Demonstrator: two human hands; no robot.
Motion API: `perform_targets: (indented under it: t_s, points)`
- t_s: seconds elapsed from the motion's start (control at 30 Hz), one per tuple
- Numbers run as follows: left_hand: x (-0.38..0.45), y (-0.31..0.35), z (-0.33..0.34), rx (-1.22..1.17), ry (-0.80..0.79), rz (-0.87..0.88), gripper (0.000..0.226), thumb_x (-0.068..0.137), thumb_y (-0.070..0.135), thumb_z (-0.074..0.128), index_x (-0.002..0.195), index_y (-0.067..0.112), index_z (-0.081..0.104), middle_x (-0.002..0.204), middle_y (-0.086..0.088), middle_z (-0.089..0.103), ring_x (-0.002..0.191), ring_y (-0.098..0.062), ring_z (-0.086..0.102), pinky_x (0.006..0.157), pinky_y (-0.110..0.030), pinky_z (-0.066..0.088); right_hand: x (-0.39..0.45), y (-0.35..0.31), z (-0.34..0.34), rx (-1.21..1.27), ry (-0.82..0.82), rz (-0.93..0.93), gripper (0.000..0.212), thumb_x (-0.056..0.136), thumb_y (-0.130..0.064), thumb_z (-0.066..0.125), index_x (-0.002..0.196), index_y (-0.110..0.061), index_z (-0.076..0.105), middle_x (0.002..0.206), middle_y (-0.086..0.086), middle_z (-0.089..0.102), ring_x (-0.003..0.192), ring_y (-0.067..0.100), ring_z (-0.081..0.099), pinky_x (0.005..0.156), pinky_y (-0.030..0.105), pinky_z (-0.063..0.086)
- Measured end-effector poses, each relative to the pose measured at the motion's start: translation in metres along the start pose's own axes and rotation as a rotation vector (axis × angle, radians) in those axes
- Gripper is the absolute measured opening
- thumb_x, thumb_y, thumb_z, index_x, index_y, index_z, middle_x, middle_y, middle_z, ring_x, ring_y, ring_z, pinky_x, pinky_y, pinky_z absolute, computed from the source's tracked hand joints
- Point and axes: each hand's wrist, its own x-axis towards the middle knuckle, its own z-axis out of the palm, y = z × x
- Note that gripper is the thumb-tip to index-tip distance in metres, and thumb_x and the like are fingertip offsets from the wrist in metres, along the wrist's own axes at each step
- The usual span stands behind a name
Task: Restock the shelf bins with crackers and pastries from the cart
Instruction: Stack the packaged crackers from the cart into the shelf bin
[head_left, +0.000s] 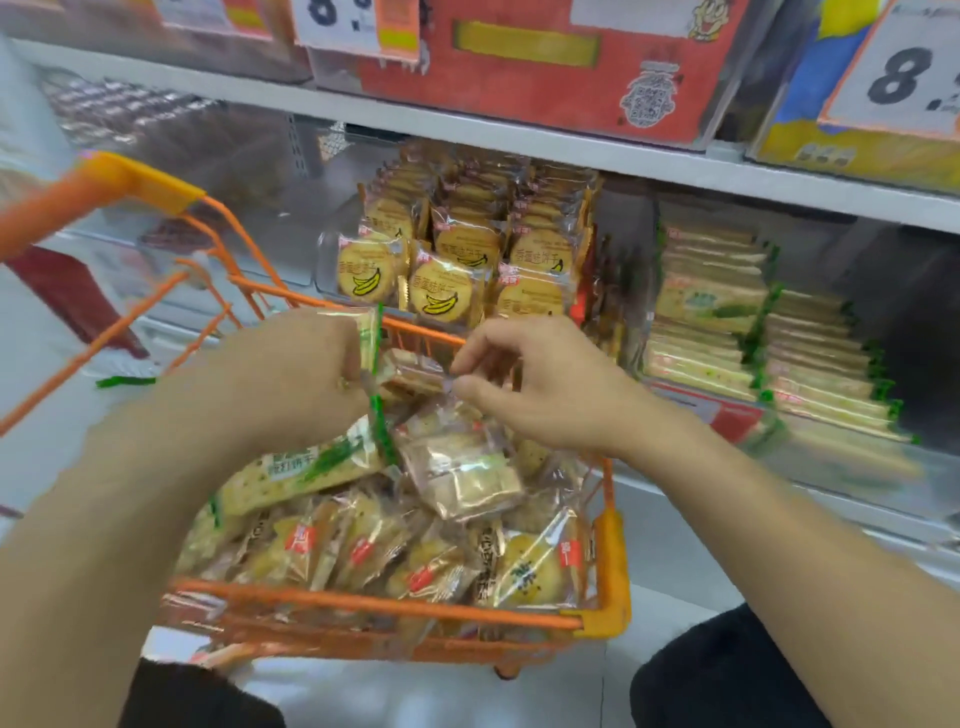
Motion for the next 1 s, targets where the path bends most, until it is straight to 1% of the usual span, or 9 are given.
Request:
perform_targets:
  t_s: [0.13,0.23,0.33,0.43,0.57,0.67,0.77,0.9,1.0]
  points:
    - [-0.004,-0.026,0.006,0.192,-0.306,-0.118,0.061,0.078,0.059,0.07,0.121,0.021,0.051,0.098,0.004,0.05,0.105,-0.022,0.054,0.09,-0.03,0.047,0.011,-0.011,0.031,-0.083,-0.092,-0.145,0.011,0.089,-0.022,0.072,0.097,-0.014,0.074,0.091,-0.003,0.071,0.083,0.008,0.062,0.075,0.021,0.046]
    - [-0.004,-0.028,0.013,0.183,-0.338,-0.107,0.057,0.079,0.05,0.075,0.118,0.018,0.049,0.084,0.008,0.043,0.092,-0.018,0.048,0.079,-0.028,0.044,0.02,-0.019,0.046,-0.08,-0.147,-0.187,0.02,0.089,-0.023,0.071,0.107,-0.014,0.071,0.1,-0.001,0.067,0.091,0.011,0.059,0.082,0.023,0.044]
    - [-0.003,-0.029,0.014,0.116,-0.289,-0.117,0.047,0.079,0.038,0.079,0.113,0.018,0.053,0.095,0.003,0.054,0.092,-0.02,0.055,0.08,-0.031,0.05,0.027,-0.026,0.059,-0.154,-0.252,-0.199,0.047,0.091,-0.031,0.071,0.133,-0.014,0.059,0.124,0.003,0.061,0.115,0.016,0.052,0.099,0.023,0.037]
    - [-0.002,-0.037,0.012,-0.006,-0.317,-0.093,0.037,0.077,0.041,0.081,0.102,0.022,0.06,0.091,0.006,0.062,0.083,-0.014,0.06,0.073,-0.027,0.048,0.033,-0.028,0.073,-0.29,-0.29,-0.196,0.065,0.086,-0.041,0.074,0.141,-0.019,0.049,0.126,0.0,0.057,0.118,0.021,0.044,0.106,0.039,0.038]
    - [0.002,-0.052,0.008,-0.324,-0.201,-0.062,0.019,0.095,0.044,0.057,0.087,0.028,0.065,0.085,0.005,0.068,0.079,-0.013,0.064,0.075,-0.032,0.051,0.039,-0.03,0.077,-0.375,-0.255,-0.25,0.032,0.088,-0.033,0.072,0.115,-0.021,0.062,0.102,-0.005,0.053,0.101,0.02,0.04,0.095,0.043,0.039]
    - [0.006,-0.066,0.008,-0.357,-0.137,-0.124,0.024,0.103,0.019,0.044,0.094,0.025,0.065,0.1,0.002,0.067,0.089,-0.017,0.062,0.079,-0.032,0.048,0.043,-0.023,0.063,-0.222,-0.209,-0.278,0.026,0.085,-0.011,0.07,0.108,-0.021,0.065,0.104,-0.008,0.056,0.1,0.012,0.046,0.092,0.033,0.041]
    - [0.007,-0.073,0.014,-0.226,-0.237,-0.103,0.018,0.1,0.021,0.051,0.104,0.025,0.068,0.109,0.004,0.064,0.096,-0.016,0.059,0.086,-0.03,0.047,0.045,-0.01,0.036,-0.043,-0.109,-0.27,0.023,0.085,-0.001,0.07,0.103,-0.015,0.07,0.098,-0.012,0.059,0.09,-0.007,0.051,0.084,0.01,0.038]
    - [0.008,-0.066,0.023,-0.124,-0.33,-0.102,0.036,0.076,0.043,0.081,0.101,0.027,0.059,0.093,0.011,0.054,0.089,-0.017,0.056,0.079,-0.03,0.047,0.043,0.008,0.006,0.242,-0.028,-0.133,0.021,0.086,-0.001,0.075,0.105,-0.01,0.07,0.103,0.003,0.069,0.095,0.016,0.067,0.09,0.033,0.055]
    - [0.012,-0.056,0.029,-0.083,-0.341,-0.095,0.039,0.075,0.04,0.084,0.096,0.023,0.056,0.085,0.009,0.052,0.082,-0.018,0.056,0.069,-0.026,0.043,0.038,0.024,-0.009,0.401,-0.035,-0.099,0.025,0.085,-0.007,0.077,0.109,-0.011,0.067,0.103,0.004,0.068,0.097,0.019,0.067,0.093,0.038,0.054]
